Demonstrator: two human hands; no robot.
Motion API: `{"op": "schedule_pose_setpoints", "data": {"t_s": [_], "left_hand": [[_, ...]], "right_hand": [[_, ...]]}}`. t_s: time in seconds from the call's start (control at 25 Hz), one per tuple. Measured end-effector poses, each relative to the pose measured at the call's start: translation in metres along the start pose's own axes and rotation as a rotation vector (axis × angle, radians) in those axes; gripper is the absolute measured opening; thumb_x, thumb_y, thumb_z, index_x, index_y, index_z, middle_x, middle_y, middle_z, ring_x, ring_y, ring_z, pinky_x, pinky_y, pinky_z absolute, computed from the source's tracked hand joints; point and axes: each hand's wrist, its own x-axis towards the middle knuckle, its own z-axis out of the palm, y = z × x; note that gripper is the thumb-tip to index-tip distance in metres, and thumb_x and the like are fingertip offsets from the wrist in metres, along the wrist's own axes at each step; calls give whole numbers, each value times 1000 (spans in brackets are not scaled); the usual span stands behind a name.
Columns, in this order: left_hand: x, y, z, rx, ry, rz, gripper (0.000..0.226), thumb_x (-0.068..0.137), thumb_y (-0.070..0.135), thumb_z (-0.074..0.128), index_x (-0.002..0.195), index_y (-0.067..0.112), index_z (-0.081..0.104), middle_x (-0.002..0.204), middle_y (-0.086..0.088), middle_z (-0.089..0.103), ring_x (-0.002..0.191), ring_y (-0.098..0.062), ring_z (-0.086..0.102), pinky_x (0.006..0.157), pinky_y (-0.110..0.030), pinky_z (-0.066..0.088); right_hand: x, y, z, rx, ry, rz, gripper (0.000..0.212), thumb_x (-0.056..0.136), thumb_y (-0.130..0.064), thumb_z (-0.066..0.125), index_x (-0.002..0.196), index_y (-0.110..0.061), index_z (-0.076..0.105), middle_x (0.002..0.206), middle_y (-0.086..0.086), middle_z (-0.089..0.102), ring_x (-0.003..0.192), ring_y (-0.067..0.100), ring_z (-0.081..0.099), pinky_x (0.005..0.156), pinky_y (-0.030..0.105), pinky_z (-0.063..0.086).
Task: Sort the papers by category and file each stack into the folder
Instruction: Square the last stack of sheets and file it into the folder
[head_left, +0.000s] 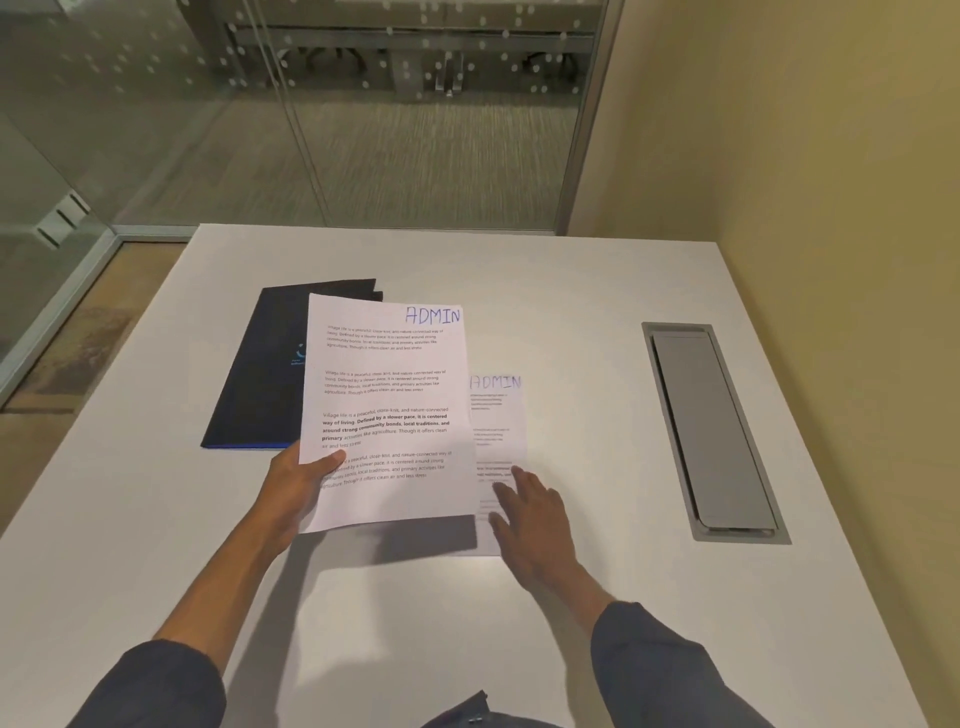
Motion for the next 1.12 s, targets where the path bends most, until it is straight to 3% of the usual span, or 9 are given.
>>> {"op": "schedule_pose_setpoints", "data": {"t_s": [0.12, 0.2, 0.32, 0.4, 0.56, 0.84, 0.96, 1.12], "left_hand": [[-5, -5, -1, 5, 16, -27, 33, 92, 1, 59, 120, 16, 61, 116, -4, 68, 107, -29, 64, 102, -48, 45], [-8, -7, 4, 0, 9, -27, 34, 92, -1, 57, 122, 14, 60, 112, -3, 69, 105, -28, 64, 100, -45, 46], [-17, -7, 13, -23, -8, -26, 34, 93, -4, 54, 122, 12, 59, 105, 3, 69, 97, -22, 66, 91, -38, 47], [-22, -8, 18, -38, -5, -18, 33, 93, -4, 53, 121, 12, 59, 105, 3, 69, 96, -20, 66, 92, -38, 47], [-36, -9, 29, -55, -1, -8, 33, 93, -4, 53, 122, 12, 58, 107, -2, 67, 95, -21, 64, 87, -35, 46], [-55, -11, 34, -53, -3, -11, 29, 94, 0, 54, 118, 15, 59, 104, 0, 68, 92, -19, 66, 75, -32, 51], [-62, -12, 37, -64, -9, 1, 29, 94, 0, 55, 117, 16, 59, 103, 2, 69, 95, -21, 67, 79, -34, 51], [-70, -15, 46, -51, -2, 7, 28, 93, -1, 55, 115, 17, 60, 98, 6, 70, 91, -18, 67, 77, -33, 51]], "right_hand": [[-9, 17, -10, 39, 194, 113, 43, 96, -42, 39, 134, -23, 48, 150, 1, 39, 140, 21, 33, 116, 46, 22], [-8, 20, -16, 82, 237, 264, 57, 91, -52, 45, 136, -18, 42, 145, 3, 42, 134, 24, 39, 111, 47, 29], [-5, 14, -21, 96, 113, 482, 95, 85, -64, 56, 151, -6, 19, 152, 7, 30, 133, 26, 37, 104, 40, 38], [-1, 11, -29, 50, 45, 568, 102, 78, -67, 63, 148, -5, 21, 143, 8, 37, 124, 25, 44, 96, 38, 43], [0, 22, -41, 174, -18, 700, 84, 67, -61, 76, 125, -12, 40, 125, 5, 53, 119, 26, 50, 98, 41, 39], [-26, 30, -46, 184, 15, 735, 84, 65, -53, 82, 122, -10, 38, 121, 6, 49, 116, 27, 51, 93, 40, 44], [-39, 38, -51, 386, 24, 689, 74, 71, -33, 83, 119, -13, 31, 105, 3, 58, 93, 27, 60, 80, 33, 43], [-52, 55, -56, 773, 23, 572, 35, 88, -17, 70, 120, -9, 58, 115, 7, 67, 88, 21, 59, 58, 19, 41]]}}
